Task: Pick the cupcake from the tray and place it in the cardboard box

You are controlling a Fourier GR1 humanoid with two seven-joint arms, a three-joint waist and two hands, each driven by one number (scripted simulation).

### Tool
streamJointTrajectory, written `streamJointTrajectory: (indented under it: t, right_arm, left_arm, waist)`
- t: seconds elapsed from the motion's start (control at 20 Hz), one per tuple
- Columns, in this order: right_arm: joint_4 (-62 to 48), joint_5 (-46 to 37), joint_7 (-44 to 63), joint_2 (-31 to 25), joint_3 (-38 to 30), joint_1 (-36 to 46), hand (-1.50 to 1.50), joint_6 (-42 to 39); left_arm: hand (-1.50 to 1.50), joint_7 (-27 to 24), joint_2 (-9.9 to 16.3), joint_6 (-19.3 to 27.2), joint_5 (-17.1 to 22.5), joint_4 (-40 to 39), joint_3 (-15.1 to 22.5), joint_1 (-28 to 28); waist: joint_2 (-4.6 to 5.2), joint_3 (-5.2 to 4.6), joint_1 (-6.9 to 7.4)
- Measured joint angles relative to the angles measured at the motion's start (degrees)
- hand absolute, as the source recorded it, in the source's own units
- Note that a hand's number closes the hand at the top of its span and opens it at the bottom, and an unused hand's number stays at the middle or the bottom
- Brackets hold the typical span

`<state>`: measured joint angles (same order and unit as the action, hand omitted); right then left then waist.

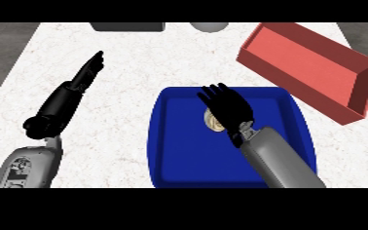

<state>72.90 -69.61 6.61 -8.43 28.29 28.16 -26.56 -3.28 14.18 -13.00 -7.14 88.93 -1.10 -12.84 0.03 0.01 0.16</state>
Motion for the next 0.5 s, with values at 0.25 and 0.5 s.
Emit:
streamJointTrajectory:
  t: [0.25,0.5]
  right_arm:
    - [-2.8,-2.12,-1.96,1.72,-1.32,-0.04,1.5,1.02]
    - [-7.15,-3.79,-8.26,1.97,-0.69,1.43,1.5,7.2]
  left_arm:
    - [0.0,-1.39,-0.32,-0.48,-0.92,-2.09,-0.89,-0.58]
    - [0.0,0.23,-0.86,-0.63,-1.25,0.47,-0.49,0.25]
  waist:
    - [-0.16,-0.05,-0.06]
    - [-0.19,-0.06,0.2]
